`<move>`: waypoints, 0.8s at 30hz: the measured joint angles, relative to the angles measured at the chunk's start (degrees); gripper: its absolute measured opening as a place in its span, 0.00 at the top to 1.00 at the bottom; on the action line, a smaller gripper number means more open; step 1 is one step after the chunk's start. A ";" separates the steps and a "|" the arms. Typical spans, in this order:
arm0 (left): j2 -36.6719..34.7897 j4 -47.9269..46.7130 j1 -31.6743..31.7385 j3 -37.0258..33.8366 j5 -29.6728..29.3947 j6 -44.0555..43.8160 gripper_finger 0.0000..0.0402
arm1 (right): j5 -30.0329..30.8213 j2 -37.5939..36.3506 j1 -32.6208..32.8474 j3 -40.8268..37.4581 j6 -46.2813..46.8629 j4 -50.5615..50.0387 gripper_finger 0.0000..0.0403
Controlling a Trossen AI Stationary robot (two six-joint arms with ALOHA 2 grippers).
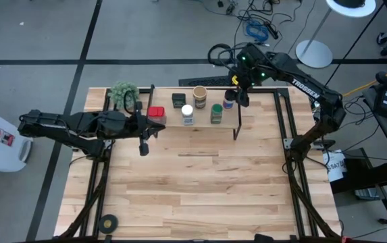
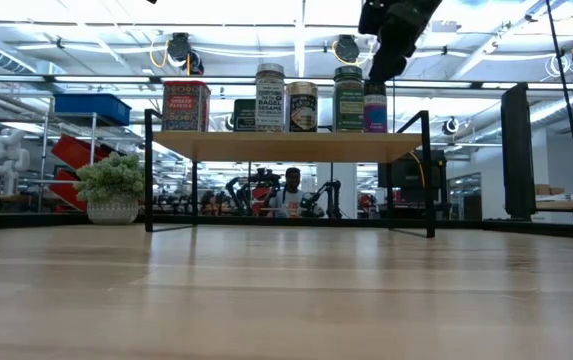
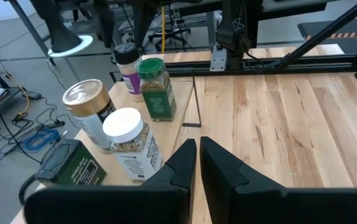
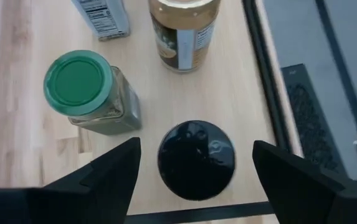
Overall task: Shelf spices
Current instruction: Remove the black seasoning bottle from the shelf
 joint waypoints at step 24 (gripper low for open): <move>0.00 0.02 0.01 0.00 0.00 -0.30 0.92 | 0.57 3.54 0.02 0.00 0.15 -2.36 0.41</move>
